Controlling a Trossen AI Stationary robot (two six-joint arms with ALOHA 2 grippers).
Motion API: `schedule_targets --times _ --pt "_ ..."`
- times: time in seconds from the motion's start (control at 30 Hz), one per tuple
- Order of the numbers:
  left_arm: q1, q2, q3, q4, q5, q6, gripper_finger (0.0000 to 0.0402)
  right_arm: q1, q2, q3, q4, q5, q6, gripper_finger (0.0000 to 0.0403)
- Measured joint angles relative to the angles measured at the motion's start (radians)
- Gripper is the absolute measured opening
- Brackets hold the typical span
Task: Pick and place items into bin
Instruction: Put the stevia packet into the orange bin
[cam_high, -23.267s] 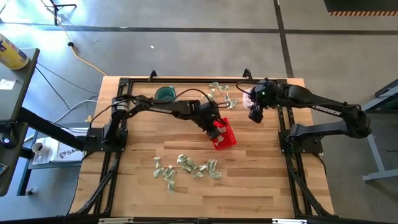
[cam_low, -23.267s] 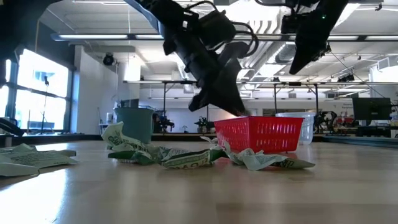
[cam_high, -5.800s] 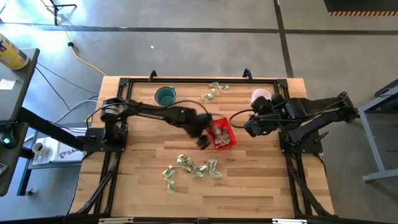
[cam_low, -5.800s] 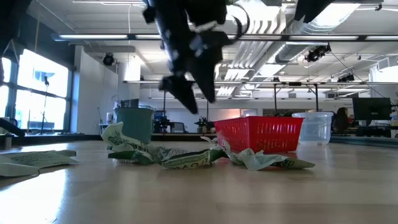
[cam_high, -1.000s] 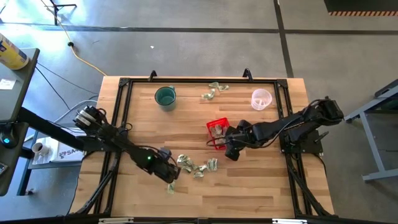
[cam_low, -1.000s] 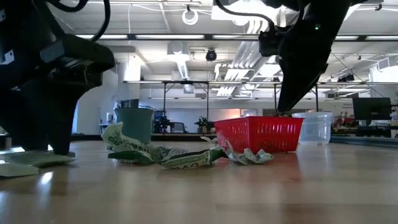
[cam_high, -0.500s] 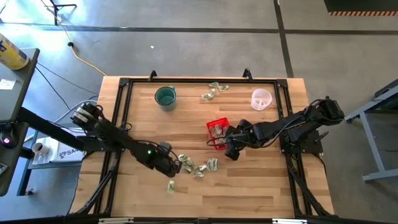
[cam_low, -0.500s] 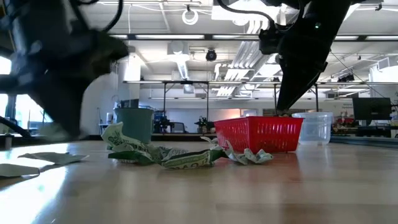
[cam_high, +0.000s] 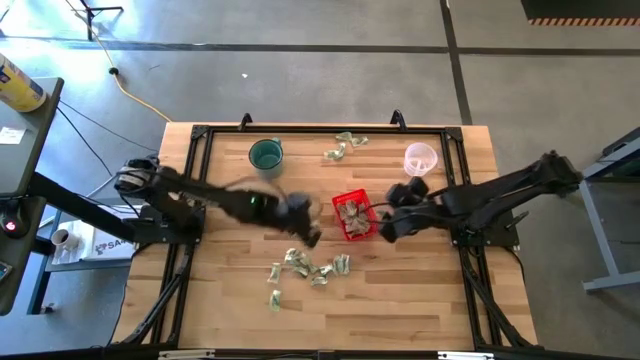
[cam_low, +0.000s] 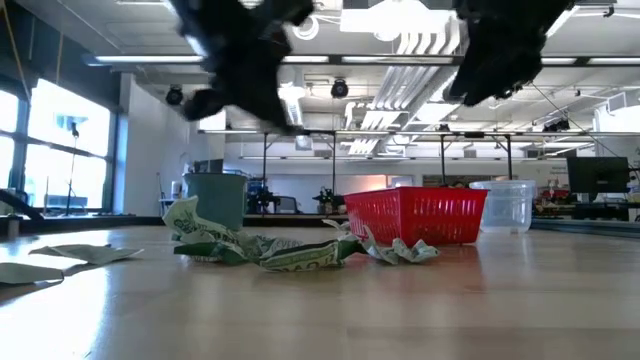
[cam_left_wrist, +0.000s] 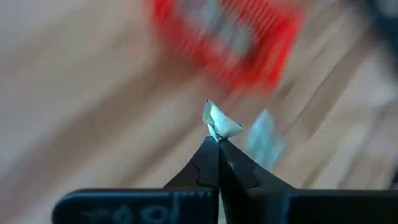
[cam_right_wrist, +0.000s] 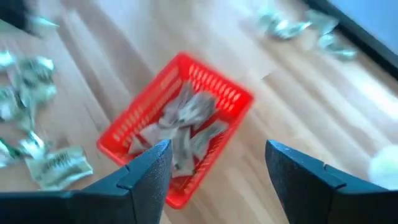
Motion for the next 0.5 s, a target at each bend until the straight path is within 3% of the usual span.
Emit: schedule_targets --times 0.2,0.33,0.4,0.5 --pt "0.2 0.07 0.005 0.388 0.164 0.178 0.0022 0.026 -0.113 0.0 -0.102 0.015 0.062 0.0247" --pt "0.255 0.135 0.002 0.486 0.277 0.176 0.0025 0.027 -0.116 0.0 -0.113 0.013 0.064 0.0247" --pt "0.251 0.159 0.002 0.518 0.289 0.161 0.0052 0.027 -0.105 0.0 -0.113 0.012 0.064 0.0247" --pt "0.229 0.188 0.003 0.573 0.257 0.162 0.013 0.027 -0.087 0.0 -0.112 0.013 0.064 0.0247"
